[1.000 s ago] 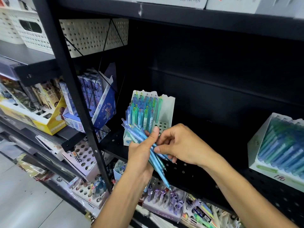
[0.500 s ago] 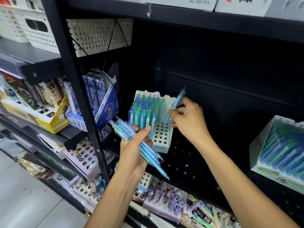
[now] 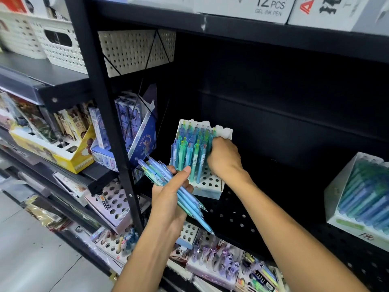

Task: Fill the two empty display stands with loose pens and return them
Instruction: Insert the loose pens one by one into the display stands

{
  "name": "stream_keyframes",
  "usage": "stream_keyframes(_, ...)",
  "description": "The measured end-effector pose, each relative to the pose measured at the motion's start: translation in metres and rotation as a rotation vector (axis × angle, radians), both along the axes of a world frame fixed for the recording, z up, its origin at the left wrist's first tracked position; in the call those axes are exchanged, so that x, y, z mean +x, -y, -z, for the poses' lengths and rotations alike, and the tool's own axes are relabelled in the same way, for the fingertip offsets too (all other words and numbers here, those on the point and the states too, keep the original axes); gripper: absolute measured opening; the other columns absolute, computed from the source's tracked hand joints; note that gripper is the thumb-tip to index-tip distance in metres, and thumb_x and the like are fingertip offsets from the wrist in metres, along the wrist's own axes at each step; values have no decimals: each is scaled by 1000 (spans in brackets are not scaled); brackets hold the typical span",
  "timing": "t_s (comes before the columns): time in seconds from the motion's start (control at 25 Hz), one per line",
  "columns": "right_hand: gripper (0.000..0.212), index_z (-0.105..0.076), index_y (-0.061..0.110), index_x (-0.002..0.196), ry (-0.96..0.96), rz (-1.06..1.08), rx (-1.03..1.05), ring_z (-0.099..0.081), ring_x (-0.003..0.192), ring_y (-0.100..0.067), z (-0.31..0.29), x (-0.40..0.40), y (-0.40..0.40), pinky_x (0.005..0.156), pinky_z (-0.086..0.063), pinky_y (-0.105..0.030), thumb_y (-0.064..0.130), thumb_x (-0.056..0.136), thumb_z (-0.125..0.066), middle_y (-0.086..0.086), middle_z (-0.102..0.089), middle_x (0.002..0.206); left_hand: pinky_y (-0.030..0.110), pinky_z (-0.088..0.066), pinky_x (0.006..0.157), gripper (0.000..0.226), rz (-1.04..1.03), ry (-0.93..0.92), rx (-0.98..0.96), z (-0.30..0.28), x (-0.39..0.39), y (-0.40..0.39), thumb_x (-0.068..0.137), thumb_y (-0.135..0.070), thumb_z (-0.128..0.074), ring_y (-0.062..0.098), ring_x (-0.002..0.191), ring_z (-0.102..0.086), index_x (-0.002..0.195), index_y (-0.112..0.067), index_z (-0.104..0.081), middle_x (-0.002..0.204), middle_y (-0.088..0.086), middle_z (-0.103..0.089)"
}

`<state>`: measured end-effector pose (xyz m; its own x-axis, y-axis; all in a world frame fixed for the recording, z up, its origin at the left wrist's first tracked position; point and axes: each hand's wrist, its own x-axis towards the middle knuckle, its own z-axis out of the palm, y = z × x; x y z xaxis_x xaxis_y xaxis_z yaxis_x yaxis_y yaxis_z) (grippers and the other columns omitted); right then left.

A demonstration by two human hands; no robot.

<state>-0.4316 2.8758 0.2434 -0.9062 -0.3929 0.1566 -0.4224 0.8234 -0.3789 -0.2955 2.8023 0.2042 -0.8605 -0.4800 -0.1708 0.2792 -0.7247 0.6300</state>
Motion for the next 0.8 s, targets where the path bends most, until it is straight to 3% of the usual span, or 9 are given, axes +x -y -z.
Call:
stream_keyframes(0.16,18,-59,8,91,130,109,55,-65,81,-27,-10,-2,4,69,-59,-36,-4,89,-47,-7,-63,96,23,-43,59,28,11,32,-7,-2,0,-6,69,-13,-78,6,49,-47,79,-25,-55,58,-7,-49)
stream_keyframes(0.24,16,-59,9,84,199,104,40,-70,74,-28,-16,0,-3,65,-61,-37,-3,87,-49,-9,-65,87,23,-44,62,26,12,55,-4,-2,2,-7,70,-16,-79,6,50,-47,79,-24,-57,58,-7,-48)
stream_keyframes(0.32,13,-63,12,80,3,55,-29,-67,68,-23,-25,10,-19,63,-57,-32,9,89,-54,-2,-65,74,23,-44,65,24,18,80,-8,-3,3,-5,71,-23,-80,7,51,-45,80,-22,-58,60,-5,-47)
stream_keyframes(0.4,16,-69,19,80,-166,-77,-245,-60,58,-11,-32,36,-38,61,-48,-25,23,92,-60,8,-64,64,24,-45,64,29,13,116,-52,-5,1,-4,69,-35,-81,10,54,-45,79,-18,-59,63,-1,-48)
stream_keyframes(0.48,11,-72,22,80,7,-330,-418,-60,58,-5,-36,65,-52,59,-48,-21,25,90,-69,12,-67,66,29,-53,67,48,5,135,-80,-9,-3,-9,65,-43,-81,19,65,-59,88,-5,-64,74,13,-57)
stream_keyframes(0.6,10,-71,25,85,265,-473,-272,-62,66,-4,-29,81,-57,62,-51,-19,27,82,-80,14,-70,82,47,-60,84,78,-49,148,-78,-15,-12,-24,63,-44,-81,37,101,-71,116,11,-62,112,29,-68)
stream_keyframes(0.68,14,-69,22,84,285,-423,-263,-60,61,-1,-25,74,-60,61,-50,-19,22,79,-82,10,-70,81,52,-58,88,77,-57,176,-125,-15,-15,-32,62,-43,-82,36,102,-71,116,8,-63,114,27,-69)
stream_keyframes(0.8,13,-67,21,83,343,-384,-230,-61,58,-2,-26,69,-68,61,-54,-25,18,80,-79,5,-70,78,45,-61,80,60,-30,220,-191,-15,-16,-38,67,-36,-80,30,91,-74,109,5,-67,99,19,-75)
